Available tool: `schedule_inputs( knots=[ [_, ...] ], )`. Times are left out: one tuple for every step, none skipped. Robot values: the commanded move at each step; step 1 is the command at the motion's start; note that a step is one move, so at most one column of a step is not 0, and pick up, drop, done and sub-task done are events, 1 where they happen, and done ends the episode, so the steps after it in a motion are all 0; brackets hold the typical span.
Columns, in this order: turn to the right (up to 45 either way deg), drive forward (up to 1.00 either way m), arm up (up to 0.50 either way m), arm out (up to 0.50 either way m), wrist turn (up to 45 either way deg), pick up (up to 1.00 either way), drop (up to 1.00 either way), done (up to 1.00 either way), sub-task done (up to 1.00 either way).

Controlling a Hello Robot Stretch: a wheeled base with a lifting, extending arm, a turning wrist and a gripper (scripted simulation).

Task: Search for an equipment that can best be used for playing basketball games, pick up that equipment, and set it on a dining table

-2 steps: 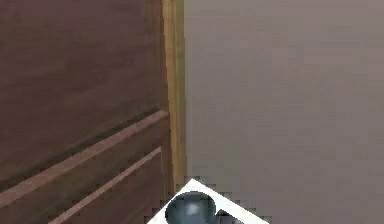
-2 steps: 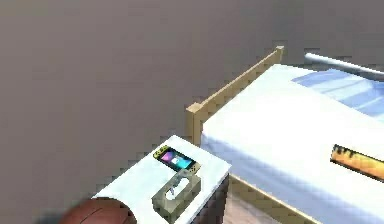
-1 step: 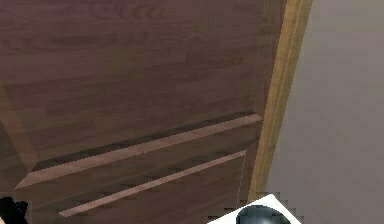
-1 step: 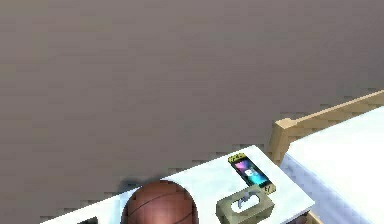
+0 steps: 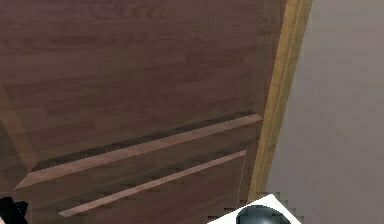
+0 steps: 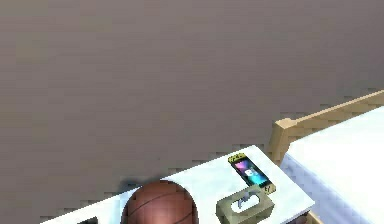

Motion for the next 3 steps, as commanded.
schedule_inputs(
  knots=[
    [0.0,0.00,0.38,0.00,0.0,0.00,0.00,0.00,0.00],
    [0.0,0.00,0.00,0.00,45.0,0.00,0.00,0.00,0.00],
    [0.0,0.00,0.00,0.00,45.0,0.00,0.00,0.00,0.00]
  ],
)
